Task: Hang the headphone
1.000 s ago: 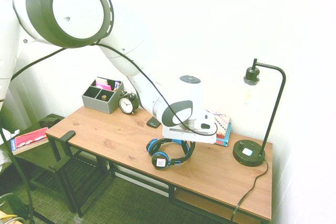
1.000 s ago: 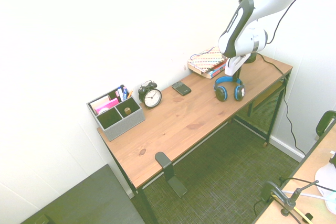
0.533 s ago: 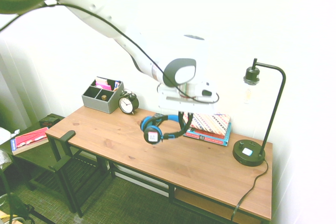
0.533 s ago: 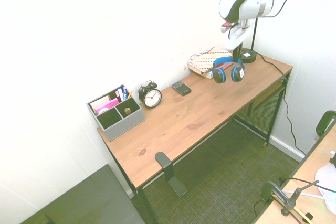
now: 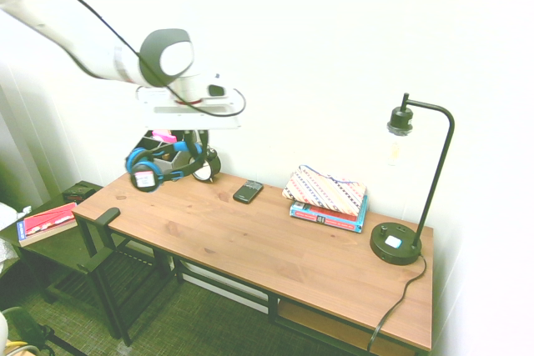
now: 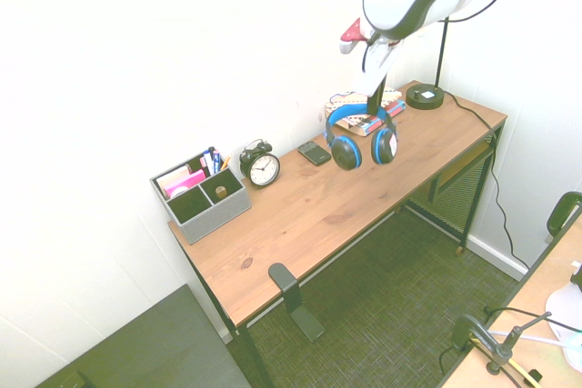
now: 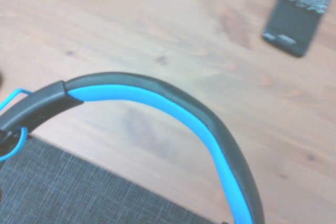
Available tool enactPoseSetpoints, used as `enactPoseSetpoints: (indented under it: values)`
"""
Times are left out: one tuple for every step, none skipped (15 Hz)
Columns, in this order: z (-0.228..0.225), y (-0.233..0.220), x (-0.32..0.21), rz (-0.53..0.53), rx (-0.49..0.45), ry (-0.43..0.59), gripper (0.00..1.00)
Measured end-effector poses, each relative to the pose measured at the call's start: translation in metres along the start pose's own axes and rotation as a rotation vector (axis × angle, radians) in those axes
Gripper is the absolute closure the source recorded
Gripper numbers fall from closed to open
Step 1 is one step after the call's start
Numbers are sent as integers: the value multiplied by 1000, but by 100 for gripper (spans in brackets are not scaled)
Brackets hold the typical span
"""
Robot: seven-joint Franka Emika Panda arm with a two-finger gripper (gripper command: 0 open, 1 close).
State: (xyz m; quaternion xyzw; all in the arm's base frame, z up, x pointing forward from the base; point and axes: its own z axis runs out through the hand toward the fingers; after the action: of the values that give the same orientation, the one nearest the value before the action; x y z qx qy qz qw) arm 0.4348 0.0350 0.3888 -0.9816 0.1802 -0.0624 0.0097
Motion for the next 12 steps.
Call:
enactPoseSetpoints:
  values:
    - [3,-23,-37,-33,-11,3,100]
    - [7,-43,-73,-56,-17,13,100]
    - [13,-59,-111,-67,-14,21,100]
    - [17,-75,-144,-84,-3,46,100]
    - [12,-97,-162,-97,13,80,100]
    - [14,-113,-175,-106,33,108,100]
    - [24,-128,-186,-114,48,128,100]
    - [37,-138,-193,-122,55,142,100]
    - [55,-144,-196,-126,55,150,100]
    - [76,-147,-198,-126,51,152,100]
    - [94,-146,-197,-125,44,150,100]
    - [109,-143,-195,-127,33,145,100]
